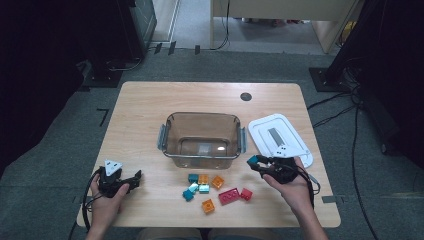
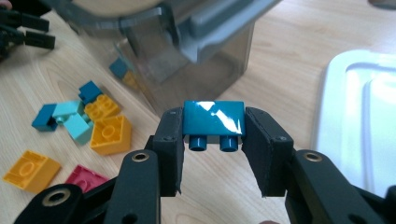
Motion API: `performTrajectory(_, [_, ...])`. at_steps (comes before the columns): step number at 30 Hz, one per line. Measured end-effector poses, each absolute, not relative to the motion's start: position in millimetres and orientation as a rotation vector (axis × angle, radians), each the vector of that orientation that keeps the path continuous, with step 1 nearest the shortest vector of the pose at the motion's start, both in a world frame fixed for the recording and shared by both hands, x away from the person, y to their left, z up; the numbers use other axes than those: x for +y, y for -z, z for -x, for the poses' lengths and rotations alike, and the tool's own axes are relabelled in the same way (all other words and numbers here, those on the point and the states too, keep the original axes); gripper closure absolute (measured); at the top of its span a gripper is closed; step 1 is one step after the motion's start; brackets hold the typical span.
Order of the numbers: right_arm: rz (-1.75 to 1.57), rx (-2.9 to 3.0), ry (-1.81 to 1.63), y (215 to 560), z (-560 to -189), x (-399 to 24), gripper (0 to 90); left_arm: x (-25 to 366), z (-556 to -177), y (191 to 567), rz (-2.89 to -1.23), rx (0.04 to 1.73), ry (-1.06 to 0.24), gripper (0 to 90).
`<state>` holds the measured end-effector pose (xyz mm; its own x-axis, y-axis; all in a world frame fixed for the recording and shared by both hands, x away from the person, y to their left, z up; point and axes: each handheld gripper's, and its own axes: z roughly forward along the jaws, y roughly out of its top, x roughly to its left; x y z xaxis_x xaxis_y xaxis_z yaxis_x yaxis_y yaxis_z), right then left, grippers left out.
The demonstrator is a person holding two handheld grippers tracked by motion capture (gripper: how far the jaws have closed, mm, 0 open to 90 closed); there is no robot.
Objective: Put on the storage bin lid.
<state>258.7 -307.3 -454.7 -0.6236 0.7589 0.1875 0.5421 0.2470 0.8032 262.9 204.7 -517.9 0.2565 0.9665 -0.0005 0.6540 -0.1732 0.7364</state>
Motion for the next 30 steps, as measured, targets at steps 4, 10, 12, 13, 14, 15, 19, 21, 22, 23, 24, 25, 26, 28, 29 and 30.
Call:
performTrajectory(4, [-1.224,2.263,-1.309,442,-260,-310,60.1,205,-263,518,-1.908,1.468,-0.644,17.6])
performTrajectory(10, [-1.236,2.230,-1.325,423,-264,-313,60.1,205,-262,518,-1.906,1.468,-0.644,17.6])
performTrajectory(12, [-1.225,2.223,-1.328,417,-266,-313,60.1,205,-262,518,-1.906,1.468,-0.643,17.7])
performTrajectory(13, [-1.223,2.220,-1.330,414,-267,-313,60.1,205,-262,518,-1.905,1.468,-0.643,17.7])
performTrajectory(14, [-1.222,2.218,-1.334,411,-268,-312,60.1,205,-262,518,-1.903,1.468,-0.642,17.7])
performTrajectory(15, [-1.221,2.214,-1.339,408,-269,-312,60.1,205,-262,518,-1.903,1.468,-0.641,17.7])
performTrajectory(19, [-1.213,2.213,-1.346,399,-275,-309,60.1,205,-262,518,-1.908,1.465,-0.641,17.7])
performTrajectory(21, [-1.202,2.218,-1.346,394,-278,-307,60.1,205,-261,518,-1.909,1.465,-0.641,17.7])
performTrajectory(22, [-1.196,2.222,-1.347,391,-279,-305,60.1,205,-261,518,-1.910,1.465,-0.641,17.7])
performTrajectory(23, [-1.188,2.225,-1.350,388,-280,-304,60.1,205,-261,518,-1.908,1.465,-0.643,17.7])
performTrajectory(24, [-1.183,2.231,-1.352,386,-282,-302,60.1,205,-261,518,-1.909,1.465,-0.643,17.7])
performTrajectory(25, [-1.174,2.238,-1.351,384,-284,-300,60.1,205,-261,518,-1.909,1.465,-0.643,17.7])
performTrajectory(26, [-1.171,2.244,-1.349,382,-286,-298,60.1,205,-261,518,-1.909,1.465,-0.644,17.6])
performTrajectory(28, [-1.157,2.260,-1.343,379,-290,-293,60.1,205,-261,518,-1.910,1.464,-0.644,17.6])
performTrajectory(29, [-1.147,2.271,-1.343,377,-293,-290,60.1,205,-262,518,-1.912,1.462,-0.646,17.6])
performTrajectory(30, [-1.140,2.278,-1.342,376,-295,-287,60.1,205,-261,518,-1.910,1.464,-0.645,17.6])
